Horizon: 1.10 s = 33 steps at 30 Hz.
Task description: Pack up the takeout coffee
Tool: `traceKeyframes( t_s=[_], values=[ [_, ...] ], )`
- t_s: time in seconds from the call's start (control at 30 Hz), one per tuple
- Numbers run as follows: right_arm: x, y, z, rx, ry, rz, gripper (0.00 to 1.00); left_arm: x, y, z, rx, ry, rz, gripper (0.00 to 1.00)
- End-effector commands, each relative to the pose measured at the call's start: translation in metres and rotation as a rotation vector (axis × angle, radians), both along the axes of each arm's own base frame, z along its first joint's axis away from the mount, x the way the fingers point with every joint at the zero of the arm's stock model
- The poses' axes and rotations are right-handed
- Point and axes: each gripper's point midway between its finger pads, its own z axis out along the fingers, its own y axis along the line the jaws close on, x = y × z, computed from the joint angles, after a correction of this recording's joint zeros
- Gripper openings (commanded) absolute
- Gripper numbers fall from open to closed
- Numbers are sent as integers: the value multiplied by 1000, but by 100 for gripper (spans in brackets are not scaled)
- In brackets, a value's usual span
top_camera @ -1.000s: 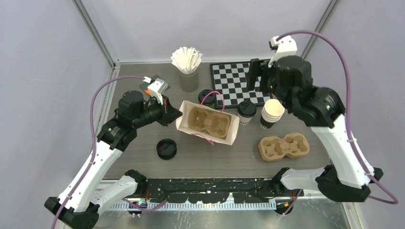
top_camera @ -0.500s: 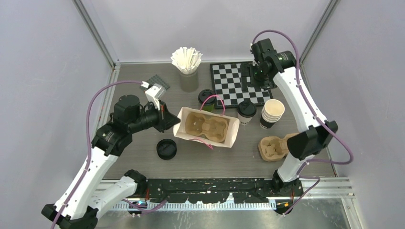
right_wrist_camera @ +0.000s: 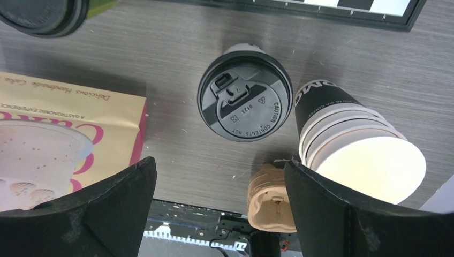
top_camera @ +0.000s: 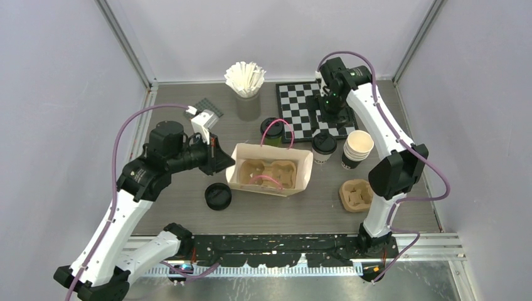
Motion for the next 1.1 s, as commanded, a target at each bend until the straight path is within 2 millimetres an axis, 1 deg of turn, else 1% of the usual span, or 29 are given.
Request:
traceKeyframes(
  t_s=[0.0, 0.07, 0.2, 0.4, 0.57, 0.9, 1.0, 1.07],
  values=[
    [-9, -7, -7, 0, 28, 30, 93, -4, -1, 15, -10, -22, -28, 0],
    [-7, -6, -12, 28, 34, 31, 93, -3, -2, 15, -10, -20, -33, 0],
    [-1, -11, -19, 4, 31, 30, 93, -3, -4, 13, -15, -12, -40, 0],
    [3, -12, -39, 5, 55, 72, 94, -4, -5, 11, -18, -4, -51, 0],
    [11, -14, -44, 11, 40, 96, 94, -5, -5, 9, -17, 4, -53, 0],
    [18, -14, -60, 0, 45, 145, 94, -4, -7, 8, -15, 8, -59, 0],
    [24, -15, -63, 3, -13, 156, 93, -4, -7, 8, -15, 8, -60, 0],
    [28, -13, -61, 14, -78, 173, 93, -3, -8, 7, -14, 10, -63, 0]
  ],
)
